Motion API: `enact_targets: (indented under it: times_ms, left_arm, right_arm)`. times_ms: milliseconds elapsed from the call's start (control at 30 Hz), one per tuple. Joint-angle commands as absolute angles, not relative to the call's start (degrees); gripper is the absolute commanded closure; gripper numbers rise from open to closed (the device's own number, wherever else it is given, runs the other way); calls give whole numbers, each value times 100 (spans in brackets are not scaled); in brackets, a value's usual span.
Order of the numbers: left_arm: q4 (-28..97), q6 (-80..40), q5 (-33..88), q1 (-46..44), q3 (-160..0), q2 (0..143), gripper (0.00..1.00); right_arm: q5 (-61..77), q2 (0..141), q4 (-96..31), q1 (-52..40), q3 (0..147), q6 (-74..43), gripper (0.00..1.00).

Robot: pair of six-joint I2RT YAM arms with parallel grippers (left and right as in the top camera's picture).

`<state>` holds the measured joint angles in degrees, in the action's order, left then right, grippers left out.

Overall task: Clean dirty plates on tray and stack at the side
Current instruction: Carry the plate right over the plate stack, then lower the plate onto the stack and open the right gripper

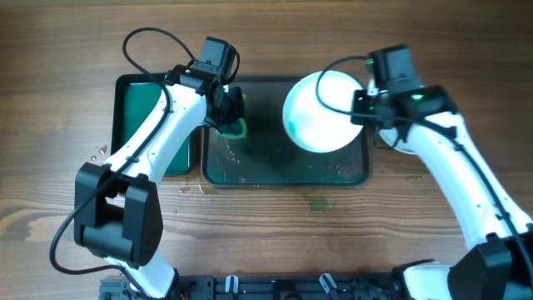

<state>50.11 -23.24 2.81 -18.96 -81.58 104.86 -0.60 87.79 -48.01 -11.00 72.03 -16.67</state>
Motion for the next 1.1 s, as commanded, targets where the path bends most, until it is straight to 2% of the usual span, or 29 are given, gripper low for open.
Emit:
enact_targets:
  times_ms: [0, 433, 633, 833, 900, 933, 967, 1000, 1067]
  left_arm:
    - [4974, -2296, 200, -1900, -8130, 10438, 96]
    - [4906, -2296, 202, -1900, -8130, 10438, 96]
    - [4906, -2296, 204, -1900, -8130, 10438, 96]
    - [4906, -2298, 204, -1900, -8130, 10438, 96]
    - [4906, -2298, 204, -1900, -8130, 10438, 96]
    - [4906, -2298, 204, -1900, -8130, 10438, 96]
    - [4906, -2298, 204, -1900, -8130, 10438, 96]
    - [4906, -2296, 204, -1900, -8130, 10438, 96]
    - [4904, -2298, 204, -1900, -8130, 10438, 96]
  right_arm:
    - [1017, 8613, -4893, -364, 7203, -1343, 96]
    - [862, 8687, -4906, 1645, 7172, -1343, 96]
    - [-134, 9078, -4713, 2001, 6875, -1844, 96]
    - [-193, 9806, -4110, 2086, 6598, -1975, 96]
    - [-196, 9963, -4077, 2086, 6598, -1973, 87]
    - [-196, 10001, -4073, 2086, 6598, -1970, 75]
    - [-163, 10020, -4073, 2086, 6598, -1970, 58]
    - [-110, 10016, -4071, 2086, 6604, -1970, 48]
    - [47, 9946, -4163, 2086, 6694, -1962, 44]
